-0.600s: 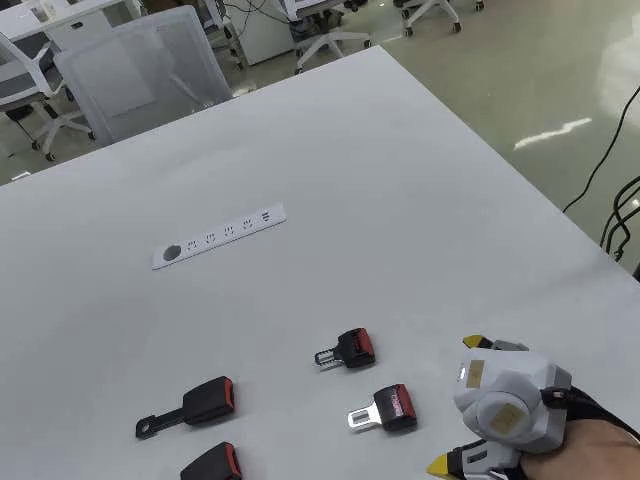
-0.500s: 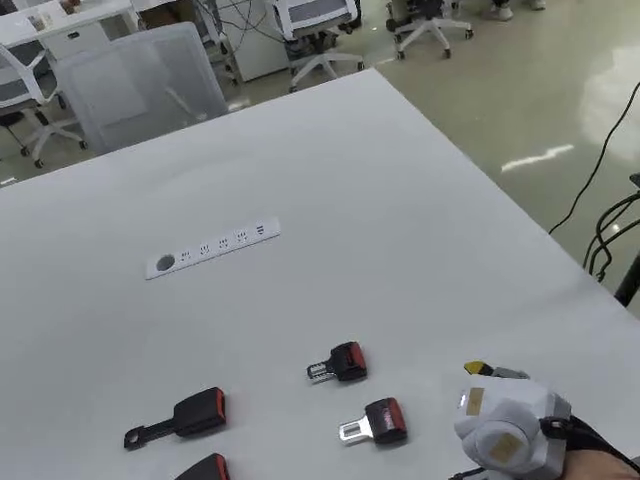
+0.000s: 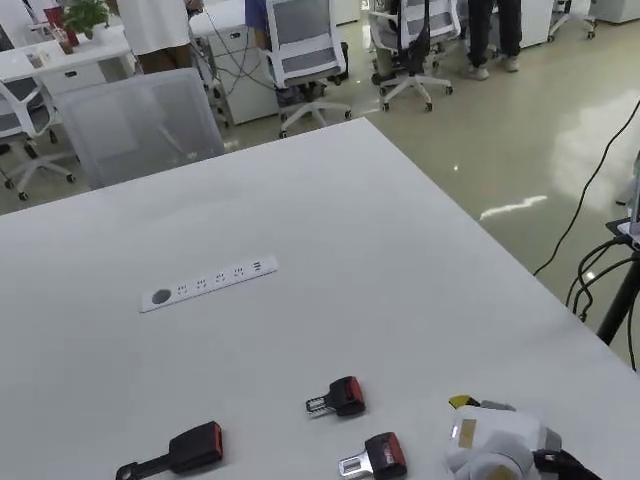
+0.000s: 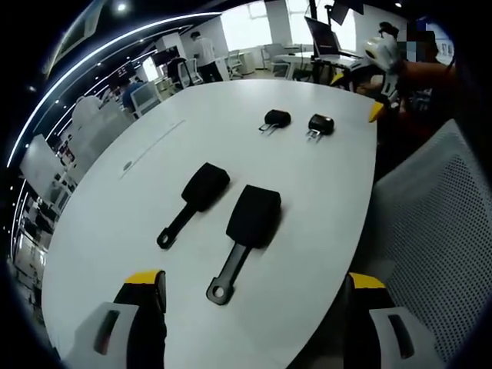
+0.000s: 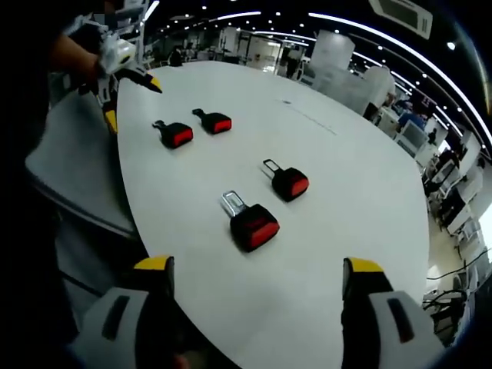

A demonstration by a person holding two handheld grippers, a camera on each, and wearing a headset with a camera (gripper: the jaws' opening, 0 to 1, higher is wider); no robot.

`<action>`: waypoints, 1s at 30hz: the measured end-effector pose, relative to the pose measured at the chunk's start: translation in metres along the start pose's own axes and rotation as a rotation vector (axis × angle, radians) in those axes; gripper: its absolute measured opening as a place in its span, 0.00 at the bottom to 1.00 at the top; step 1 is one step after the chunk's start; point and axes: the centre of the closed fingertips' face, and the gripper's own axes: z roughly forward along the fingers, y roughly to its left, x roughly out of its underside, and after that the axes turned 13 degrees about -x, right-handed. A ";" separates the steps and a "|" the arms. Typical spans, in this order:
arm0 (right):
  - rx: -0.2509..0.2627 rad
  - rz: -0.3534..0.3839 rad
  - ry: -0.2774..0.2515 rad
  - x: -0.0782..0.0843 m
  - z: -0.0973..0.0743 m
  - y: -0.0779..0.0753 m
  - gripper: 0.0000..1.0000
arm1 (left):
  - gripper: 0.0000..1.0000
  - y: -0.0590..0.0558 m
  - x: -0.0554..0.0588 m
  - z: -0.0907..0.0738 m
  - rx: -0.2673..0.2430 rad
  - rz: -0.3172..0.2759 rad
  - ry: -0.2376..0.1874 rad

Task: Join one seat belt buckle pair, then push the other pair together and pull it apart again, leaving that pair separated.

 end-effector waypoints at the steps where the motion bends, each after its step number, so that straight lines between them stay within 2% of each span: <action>1: -0.002 -0.002 0.002 0.000 0.000 0.001 0.92 | 0.98 0.000 0.000 0.000 0.000 0.001 -0.001; 3: -0.017 -0.008 -0.001 -0.002 0.002 0.004 0.92 | 0.97 0.001 0.003 0.002 -0.006 -0.003 -0.001; 6: -0.036 0.003 -0.006 0.001 0.001 0.012 0.89 | 0.96 -0.001 0.015 0.005 -0.003 -0.028 0.039; 9: -0.036 0.001 0.006 0.008 0.001 0.014 0.88 | 0.96 -0.001 0.016 0.004 -0.004 -0.007 0.025; 12: -0.027 -0.006 0.016 0.011 0.001 0.013 0.86 | 0.96 0.003 0.016 0.004 -0.020 -0.011 0.015; 18: -0.029 -0.023 0.008 0.000 0.000 0.013 0.83 | 0.93 0.007 0.012 0.002 -0.038 -0.045 -0.029; 21: -0.032 -0.012 -0.001 -0.004 0.002 0.011 0.82 | 0.92 0.004 0.015 0.001 -0.031 -0.071 -0.037; 26: -0.049 -0.011 0.012 -0.010 0.010 0.010 0.79 | 0.92 -0.003 0.020 -0.003 -0.023 -0.074 -0.052; 28: -0.072 -0.039 0.015 -0.014 0.012 0.014 0.76 | 0.92 -0.005 0.022 -0.003 -0.017 -0.071 -0.056; 30: -0.063 -0.073 0.026 -0.020 0.012 0.013 0.75 | 0.91 -0.003 0.023 -0.001 -0.018 -0.063 -0.059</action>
